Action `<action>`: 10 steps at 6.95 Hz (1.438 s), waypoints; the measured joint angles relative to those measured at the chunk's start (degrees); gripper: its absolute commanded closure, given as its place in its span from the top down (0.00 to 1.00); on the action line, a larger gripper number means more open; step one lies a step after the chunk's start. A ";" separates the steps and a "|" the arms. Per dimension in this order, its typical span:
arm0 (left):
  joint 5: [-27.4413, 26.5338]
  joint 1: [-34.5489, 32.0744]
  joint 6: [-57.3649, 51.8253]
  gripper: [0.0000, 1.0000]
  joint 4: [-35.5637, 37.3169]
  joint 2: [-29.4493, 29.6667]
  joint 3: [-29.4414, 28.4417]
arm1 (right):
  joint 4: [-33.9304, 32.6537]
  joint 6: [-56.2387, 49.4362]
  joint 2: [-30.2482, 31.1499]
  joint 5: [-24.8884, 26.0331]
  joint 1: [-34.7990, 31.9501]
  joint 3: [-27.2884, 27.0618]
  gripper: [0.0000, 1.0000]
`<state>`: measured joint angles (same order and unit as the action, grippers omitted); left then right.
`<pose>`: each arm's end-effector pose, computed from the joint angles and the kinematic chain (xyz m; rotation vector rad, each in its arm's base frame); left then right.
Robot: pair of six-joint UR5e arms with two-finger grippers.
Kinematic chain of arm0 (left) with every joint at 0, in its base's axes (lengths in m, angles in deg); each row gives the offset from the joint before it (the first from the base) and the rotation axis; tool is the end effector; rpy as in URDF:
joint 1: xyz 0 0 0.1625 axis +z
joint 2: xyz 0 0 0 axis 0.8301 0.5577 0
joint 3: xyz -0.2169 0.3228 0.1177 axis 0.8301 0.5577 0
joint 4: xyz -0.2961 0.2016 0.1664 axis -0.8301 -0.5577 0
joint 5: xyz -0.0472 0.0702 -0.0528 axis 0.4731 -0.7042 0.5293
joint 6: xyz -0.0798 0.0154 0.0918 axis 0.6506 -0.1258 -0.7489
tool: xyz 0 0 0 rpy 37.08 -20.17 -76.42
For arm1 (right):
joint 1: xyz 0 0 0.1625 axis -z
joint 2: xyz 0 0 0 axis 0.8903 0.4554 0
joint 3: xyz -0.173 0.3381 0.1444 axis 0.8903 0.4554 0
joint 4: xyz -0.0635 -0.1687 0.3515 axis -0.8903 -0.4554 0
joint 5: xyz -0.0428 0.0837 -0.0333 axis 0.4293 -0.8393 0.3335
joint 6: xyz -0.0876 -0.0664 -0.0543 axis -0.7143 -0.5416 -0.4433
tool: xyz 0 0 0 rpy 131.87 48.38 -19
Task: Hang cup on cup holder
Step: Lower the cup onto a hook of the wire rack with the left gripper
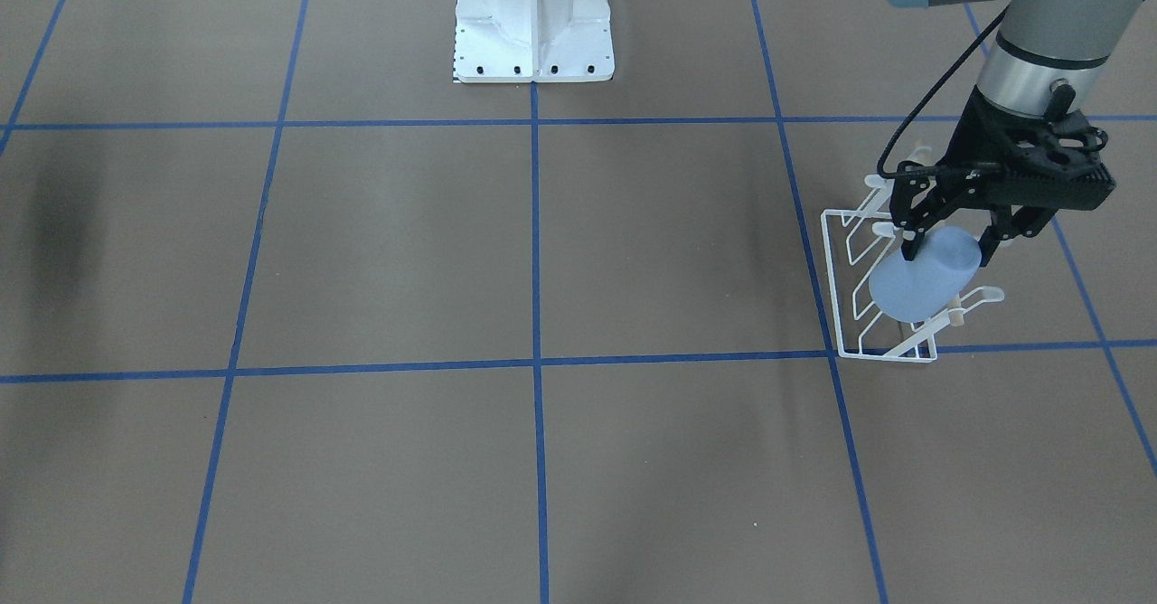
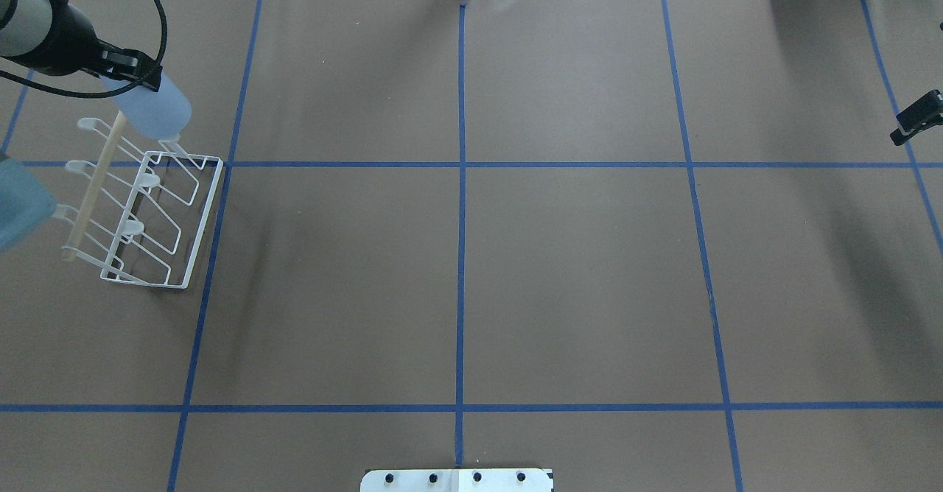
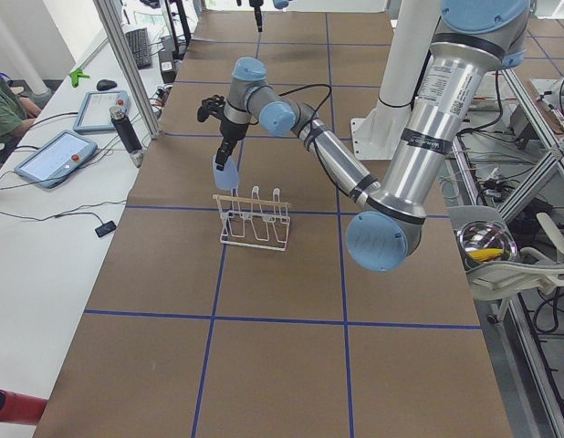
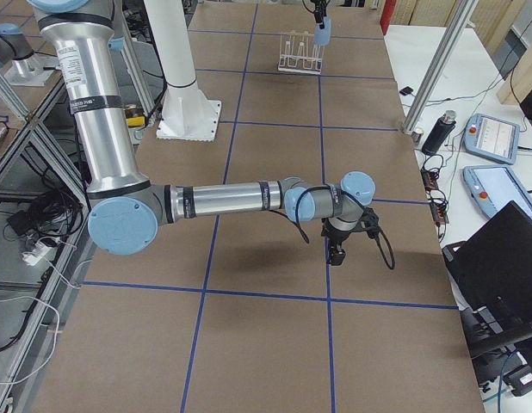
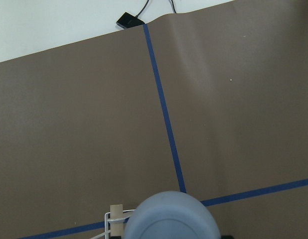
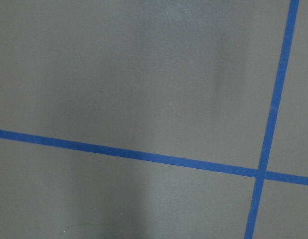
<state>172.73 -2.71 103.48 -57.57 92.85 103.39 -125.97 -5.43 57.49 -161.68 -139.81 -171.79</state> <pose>0.2132 -0.5259 0.3112 0.4152 0.6843 0.0669 -0.0802 -0.5598 0.6005 0.0002 -0.7720 -0.1662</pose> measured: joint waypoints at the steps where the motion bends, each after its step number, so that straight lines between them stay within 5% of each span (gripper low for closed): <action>1: 0.08 0.13 0.01 0.00 0.04 0.01 -0.37 | 0.00 0.01 -0.02 0.00 0.00 0.00 1.00; 6: 0.64 1.70 0.22 0.00 0.21 -0.62 -2.25 | 0.00 0.20 -0.17 -0.05 0.09 0.00 1.00; 7: 0.82 2.17 0.30 0.90 0.23 -1.02 -2.81 | 0.00 0.20 -0.17 -0.05 0.09 0.00 1.00; 8: 1.70 2.38 0.30 0.98 0.19 -1.30 -3.30 | 0.00 0.20 -0.17 -0.07 0.09 -0.01 1.00; 10: 3.88 2.39 0.57 0.98 0.11 -1.61 -2.90 | 0.10 0.04 -0.16 -0.09 0.09 -0.07 1.00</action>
<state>176.61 -0.32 104.04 -57.46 91.24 100.48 -125.87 -5.38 57.32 -161.77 -139.72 -171.87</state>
